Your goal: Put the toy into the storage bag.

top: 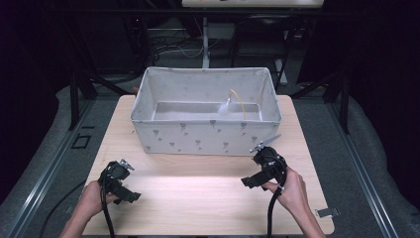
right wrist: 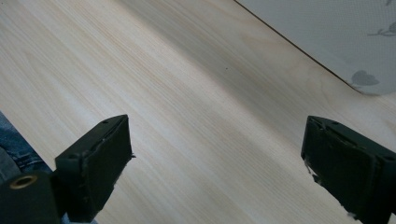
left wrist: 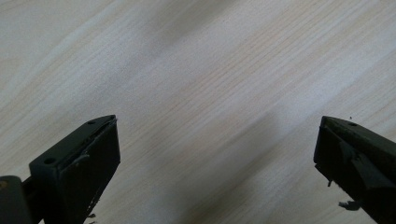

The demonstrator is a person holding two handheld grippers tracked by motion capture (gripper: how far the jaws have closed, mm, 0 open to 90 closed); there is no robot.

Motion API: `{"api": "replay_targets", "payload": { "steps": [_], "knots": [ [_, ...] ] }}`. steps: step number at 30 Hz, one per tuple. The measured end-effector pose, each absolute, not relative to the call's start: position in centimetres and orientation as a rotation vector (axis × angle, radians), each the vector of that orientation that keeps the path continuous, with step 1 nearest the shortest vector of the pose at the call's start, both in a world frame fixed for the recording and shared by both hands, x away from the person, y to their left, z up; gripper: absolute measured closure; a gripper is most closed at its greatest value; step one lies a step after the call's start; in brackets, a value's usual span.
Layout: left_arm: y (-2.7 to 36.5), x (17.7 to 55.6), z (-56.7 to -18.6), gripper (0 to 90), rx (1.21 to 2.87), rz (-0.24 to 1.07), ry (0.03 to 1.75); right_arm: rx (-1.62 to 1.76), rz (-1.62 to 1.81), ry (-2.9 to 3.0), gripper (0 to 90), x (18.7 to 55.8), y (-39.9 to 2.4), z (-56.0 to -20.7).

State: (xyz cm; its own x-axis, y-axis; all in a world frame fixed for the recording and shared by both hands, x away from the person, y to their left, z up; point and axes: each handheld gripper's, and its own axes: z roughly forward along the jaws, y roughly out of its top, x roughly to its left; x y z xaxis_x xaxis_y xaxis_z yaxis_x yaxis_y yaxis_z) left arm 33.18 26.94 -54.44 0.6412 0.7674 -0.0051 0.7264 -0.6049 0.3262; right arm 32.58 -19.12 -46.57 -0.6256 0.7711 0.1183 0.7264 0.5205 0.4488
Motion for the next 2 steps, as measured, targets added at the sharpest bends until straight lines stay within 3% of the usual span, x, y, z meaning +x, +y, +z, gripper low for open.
{"api": "replay_targets", "payload": {
  "steps": [2],
  "knots": [
    [26.94,33.19,-54.42,0.6,2.564,0.194,1.202,1.306,0.692,2.652,8.4,32.56,-19.27,-46.68]
  ]
}}
